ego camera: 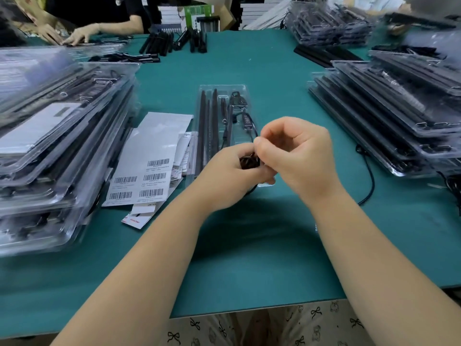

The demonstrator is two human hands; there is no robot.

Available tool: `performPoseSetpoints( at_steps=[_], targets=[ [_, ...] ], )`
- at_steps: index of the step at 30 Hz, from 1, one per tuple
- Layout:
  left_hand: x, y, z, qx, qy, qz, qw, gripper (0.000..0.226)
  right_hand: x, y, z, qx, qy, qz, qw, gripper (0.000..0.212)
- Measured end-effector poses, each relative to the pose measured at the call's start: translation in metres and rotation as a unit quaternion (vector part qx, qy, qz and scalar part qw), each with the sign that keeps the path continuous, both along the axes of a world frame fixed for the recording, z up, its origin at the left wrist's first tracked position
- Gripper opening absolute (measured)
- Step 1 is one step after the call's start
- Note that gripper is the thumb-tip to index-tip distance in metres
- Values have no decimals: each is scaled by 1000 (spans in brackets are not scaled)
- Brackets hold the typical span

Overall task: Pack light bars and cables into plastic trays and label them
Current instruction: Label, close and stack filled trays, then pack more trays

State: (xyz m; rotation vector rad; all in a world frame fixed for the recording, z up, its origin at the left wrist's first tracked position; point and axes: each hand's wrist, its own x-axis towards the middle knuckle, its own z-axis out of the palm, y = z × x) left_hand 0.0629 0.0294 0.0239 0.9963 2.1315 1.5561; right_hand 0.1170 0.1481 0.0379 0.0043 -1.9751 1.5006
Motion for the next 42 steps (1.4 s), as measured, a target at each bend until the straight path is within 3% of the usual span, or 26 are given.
performPoseSetpoints(
  at_steps=[2, 6, 9, 11, 14, 19, 22, 23, 25, 27, 28, 30, 34, 38, 42],
  targets=[
    [0, 0, -2, 35, -12, 9, 999, 28, 1, 4, 0, 97, 30, -49, 994, 15],
    [-1, 1, -3, 64, -1, 24, 998, 41, -4, 17, -2, 230, -17, -15, 973, 54],
    [2, 2, -5, 61, 67, 30, 995, 35, -9, 19, -6, 274, -65, 6, 959, 34],
    [3, 2, -6, 74, 94, 43, 992, 38, -9, 18, -6, 219, -48, -10, 975, 21],
    [3, 2, -4, 130, 60, 93, 985, 48, -4, 17, -2, 22, -18, 5, 1000, 19],
    [-2, 2, -1, 183, -40, 95, 978, 55, -1, 8, 4, -172, -15, 125, 977, 16],
    [-2, 1, -2, 165, 1, 57, 985, 50, 3, 10, 7, -212, -28, 187, 959, 15],
    [-1, 0, -4, 150, 36, 52, 987, 48, 5, 12, 8, -185, -13, 179, 966, 11],
    [-1, 1, -5, 132, 58, 54, 988, 50, 9, 15, 8, 7, 49, 68, 996, 5],
    [-2, 1, -5, 146, 25, 65, 987, 54, 9, 17, 10, 211, 106, -71, 969, 10],
    [-3, 1, -5, 163, 4, 66, 984, 50, 10, 16, 10, 245, 123, -104, 956, 12],
    [-5, 2, -5, 190, -32, 72, 979, 33, 12, 14, 10, 231, 135, -112, 957, 13],
    [-11, 4, -3, 269, -183, 101, 940, 39, 13, 12, 7, 258, 106, -108, 954, 13],
    [-18, 1, -5, 321, -291, 82, 898, 30, 13, 16, 12, 351, 48, -191, 916, 12],
    [-19, -1, -5, 295, -278, 58, 913, 36, 15, 14, 14, 194, -34, -100, 975, 13]
  ],
)
